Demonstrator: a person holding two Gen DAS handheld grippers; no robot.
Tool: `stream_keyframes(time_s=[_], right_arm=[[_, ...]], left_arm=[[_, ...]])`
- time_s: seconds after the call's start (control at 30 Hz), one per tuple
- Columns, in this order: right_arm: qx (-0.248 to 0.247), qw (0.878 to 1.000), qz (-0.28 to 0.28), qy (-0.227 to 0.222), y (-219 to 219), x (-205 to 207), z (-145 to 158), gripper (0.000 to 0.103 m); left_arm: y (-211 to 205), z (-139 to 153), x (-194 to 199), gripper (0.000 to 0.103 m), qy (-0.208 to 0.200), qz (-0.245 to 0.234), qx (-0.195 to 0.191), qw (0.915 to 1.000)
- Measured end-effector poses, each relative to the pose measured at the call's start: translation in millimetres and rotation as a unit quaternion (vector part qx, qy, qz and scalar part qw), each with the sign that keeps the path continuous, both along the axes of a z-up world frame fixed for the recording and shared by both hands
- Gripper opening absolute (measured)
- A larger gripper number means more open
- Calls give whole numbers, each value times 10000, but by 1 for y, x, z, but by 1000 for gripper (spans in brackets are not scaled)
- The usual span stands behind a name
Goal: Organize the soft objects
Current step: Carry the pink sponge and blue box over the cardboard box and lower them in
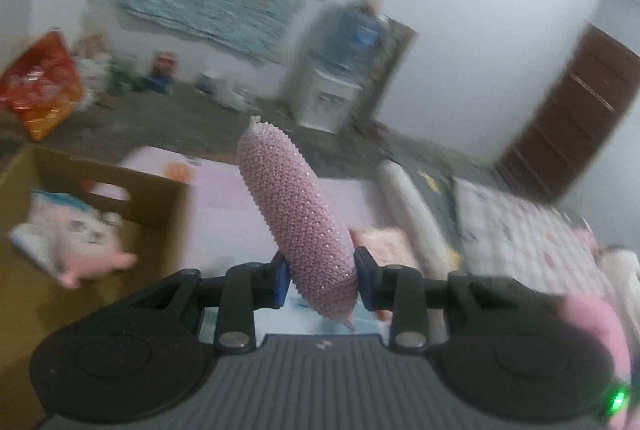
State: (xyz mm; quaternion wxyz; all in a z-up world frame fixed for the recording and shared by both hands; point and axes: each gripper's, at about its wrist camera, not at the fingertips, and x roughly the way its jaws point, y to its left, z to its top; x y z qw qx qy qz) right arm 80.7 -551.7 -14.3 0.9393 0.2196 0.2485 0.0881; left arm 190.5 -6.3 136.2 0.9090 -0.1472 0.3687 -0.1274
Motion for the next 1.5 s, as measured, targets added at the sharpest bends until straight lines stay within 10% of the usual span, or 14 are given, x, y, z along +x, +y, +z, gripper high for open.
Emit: stream_keyframes(time_s=[0.53,0.97,1.13,1.5], right_arm=[[465,9881,1457,176,197,103,68,19],[403,9856,1518,626,349,200,60,19],[161,9867,1401,807,390,230,37,19],[-739,9838,1568,449,426,229,28,47]], left_arm=[[125,-102,75,34,703,294,301,9966],[113,-162,116,35,955,-384,1888,9766],[121,-168,118,35,1027,-391,1735,9787],[114,-168,120,35,999,-447,1878,9761]])
